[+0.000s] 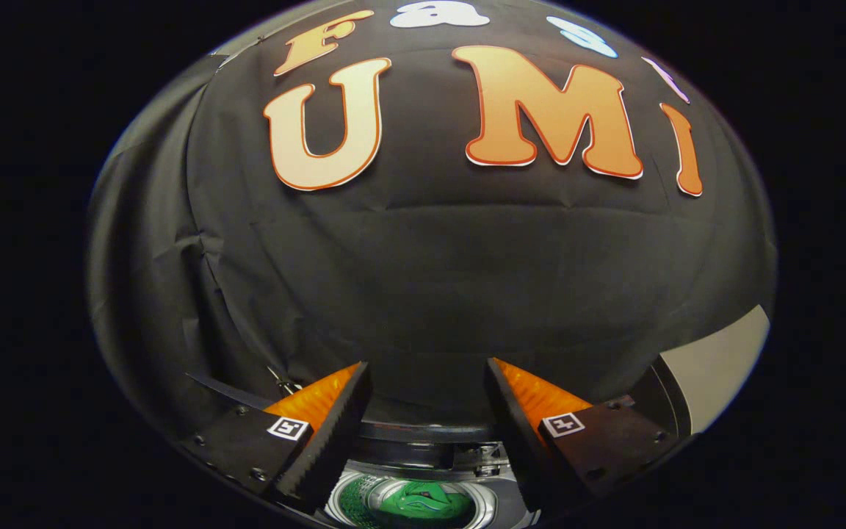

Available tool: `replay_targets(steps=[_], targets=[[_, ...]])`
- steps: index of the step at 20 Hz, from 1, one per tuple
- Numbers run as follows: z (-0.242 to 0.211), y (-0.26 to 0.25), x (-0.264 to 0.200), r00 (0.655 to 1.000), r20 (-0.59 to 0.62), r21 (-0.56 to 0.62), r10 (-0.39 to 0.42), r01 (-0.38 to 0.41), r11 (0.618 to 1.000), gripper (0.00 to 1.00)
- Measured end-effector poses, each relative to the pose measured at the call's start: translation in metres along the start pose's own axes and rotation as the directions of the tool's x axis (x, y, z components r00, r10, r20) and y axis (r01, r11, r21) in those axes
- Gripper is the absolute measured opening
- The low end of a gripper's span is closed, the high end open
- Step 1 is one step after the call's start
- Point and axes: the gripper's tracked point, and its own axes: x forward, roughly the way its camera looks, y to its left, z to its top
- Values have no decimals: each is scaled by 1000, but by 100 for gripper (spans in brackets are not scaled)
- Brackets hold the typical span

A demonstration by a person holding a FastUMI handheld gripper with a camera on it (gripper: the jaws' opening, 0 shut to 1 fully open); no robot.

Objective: Put the clothes into the washing machine and then close the washing machine lid.

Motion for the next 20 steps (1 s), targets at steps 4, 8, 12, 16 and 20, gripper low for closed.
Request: replay_targets(steps=[4,8,12,16,20], targets=[[-10,3,-21,1000,25,-2,0,0,1000,100],[-33,4,-46,999,38,-9,4,-4,1000,100],[-55,7,-73,999,49,-14,8,-8,1000,99],[-86,10,-96,999,46,-18,20,-19,1000,99],[-114,19,-124,998,37,-56,50,-48,997,99]])
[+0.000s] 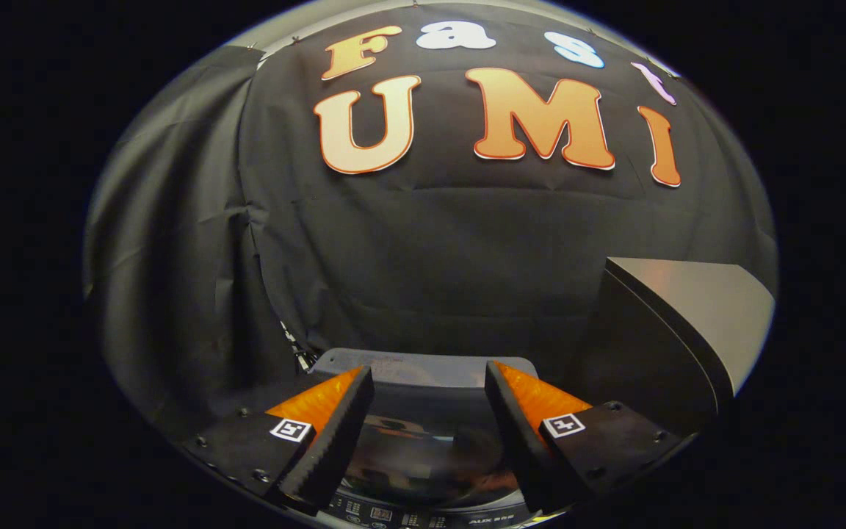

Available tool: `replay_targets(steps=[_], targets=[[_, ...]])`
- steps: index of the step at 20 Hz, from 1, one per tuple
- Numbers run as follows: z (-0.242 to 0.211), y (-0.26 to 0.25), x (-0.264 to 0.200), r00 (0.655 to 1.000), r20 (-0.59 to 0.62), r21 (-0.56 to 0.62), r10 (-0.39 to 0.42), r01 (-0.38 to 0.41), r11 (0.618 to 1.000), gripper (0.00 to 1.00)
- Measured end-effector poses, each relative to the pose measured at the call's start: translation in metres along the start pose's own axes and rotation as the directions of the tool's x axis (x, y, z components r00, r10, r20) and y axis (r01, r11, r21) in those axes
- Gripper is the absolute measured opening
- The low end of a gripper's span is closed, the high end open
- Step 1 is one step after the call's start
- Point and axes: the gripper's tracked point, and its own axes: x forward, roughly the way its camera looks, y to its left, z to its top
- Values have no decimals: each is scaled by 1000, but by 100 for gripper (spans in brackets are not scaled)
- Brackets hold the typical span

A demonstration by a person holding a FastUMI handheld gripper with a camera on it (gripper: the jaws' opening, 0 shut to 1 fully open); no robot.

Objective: Put the clothes into the washing machine and then close the washing machine lid.

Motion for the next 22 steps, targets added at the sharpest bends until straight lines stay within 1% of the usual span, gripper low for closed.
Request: replay_targets(steps=[2,4,8,9,11,13,14,17,19,22], targets=[[-1,5,-10,1000,-4,5,11,-11,1000,99],[7,5,-16,1000,13,19,8,-9,1000,99],[29,3,-26,999,41,35,-5,3,999,99],[34,2,-32,999,38,37,-12,11,999,98],[54,0,-47,997,72,60,-11,7,998,98],[79,6,-67,991,133,104,13,-27,994,99],[90,5,-76,988,152,109,12,-29,994,99],[123,-4,-116,977,214,79,-17,0,997,100],[142,-7,-145,966,257,47,-18,6,999,100],[167,-9,-189,949,315,30,-2,-8,1000,100]])
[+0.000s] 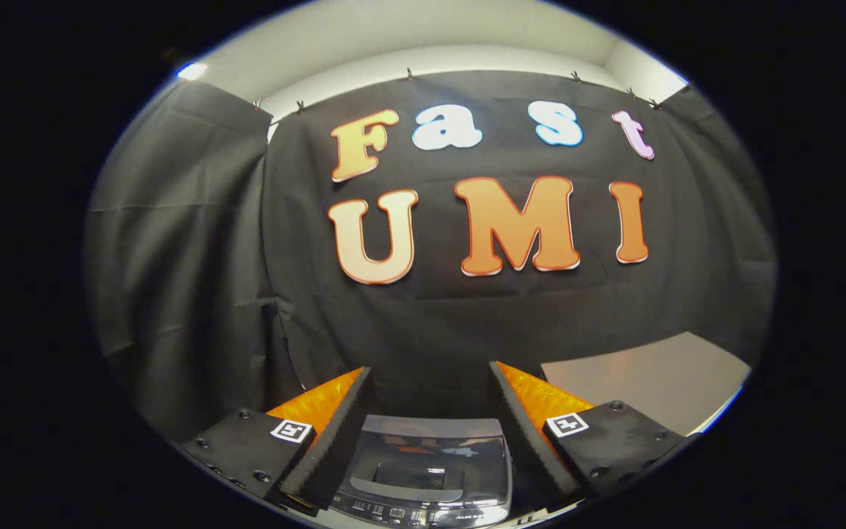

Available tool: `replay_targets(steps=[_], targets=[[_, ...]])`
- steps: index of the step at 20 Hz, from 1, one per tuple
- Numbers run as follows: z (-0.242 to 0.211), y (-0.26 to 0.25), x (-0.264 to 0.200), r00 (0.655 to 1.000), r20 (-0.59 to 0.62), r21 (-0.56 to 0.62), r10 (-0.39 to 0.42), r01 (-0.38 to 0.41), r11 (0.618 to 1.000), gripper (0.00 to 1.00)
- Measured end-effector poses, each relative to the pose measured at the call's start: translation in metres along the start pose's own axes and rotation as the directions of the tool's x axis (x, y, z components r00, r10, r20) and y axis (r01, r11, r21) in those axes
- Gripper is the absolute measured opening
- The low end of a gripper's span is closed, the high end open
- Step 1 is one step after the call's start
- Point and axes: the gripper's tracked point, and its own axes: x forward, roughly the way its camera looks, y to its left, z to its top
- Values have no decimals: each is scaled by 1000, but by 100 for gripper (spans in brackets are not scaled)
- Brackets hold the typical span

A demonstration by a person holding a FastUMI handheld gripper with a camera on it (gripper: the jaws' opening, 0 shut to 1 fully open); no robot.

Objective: Put the clothes into the washing machine and then close the washing machine lid.

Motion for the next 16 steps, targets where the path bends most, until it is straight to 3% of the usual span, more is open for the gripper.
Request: replay_targets(steps=[9,16], targets=[[88,-41,-110,989,139,-16,-48,51,999,100],[105,-61,-179,979,185,-60,-90,102,993,100]])
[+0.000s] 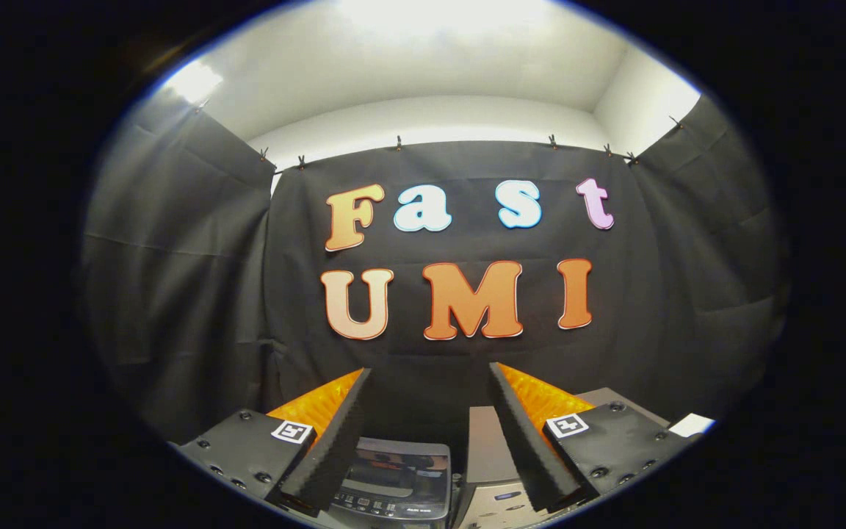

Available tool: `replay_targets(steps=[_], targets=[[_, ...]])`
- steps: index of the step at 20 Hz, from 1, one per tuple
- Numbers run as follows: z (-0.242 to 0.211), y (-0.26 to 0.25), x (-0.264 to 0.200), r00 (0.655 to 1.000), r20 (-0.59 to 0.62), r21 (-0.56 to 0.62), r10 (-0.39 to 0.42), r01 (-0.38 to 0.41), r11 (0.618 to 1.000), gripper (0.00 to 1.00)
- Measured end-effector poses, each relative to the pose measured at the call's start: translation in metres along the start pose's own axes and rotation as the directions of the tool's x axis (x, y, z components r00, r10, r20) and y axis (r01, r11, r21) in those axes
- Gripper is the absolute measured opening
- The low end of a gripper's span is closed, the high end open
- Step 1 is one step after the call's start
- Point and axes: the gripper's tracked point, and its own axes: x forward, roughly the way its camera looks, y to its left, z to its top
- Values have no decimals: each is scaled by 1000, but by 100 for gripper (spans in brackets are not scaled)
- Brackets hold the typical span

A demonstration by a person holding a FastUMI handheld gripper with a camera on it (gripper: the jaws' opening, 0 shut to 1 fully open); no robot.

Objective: Put the clothes into the washing machine and then close the washing machine lid.

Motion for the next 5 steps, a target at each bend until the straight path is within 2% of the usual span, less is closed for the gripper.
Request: replay_targets(steps=[5], targets=[[4,-6,-24,1000,24,30,6,-7,1000,100]])
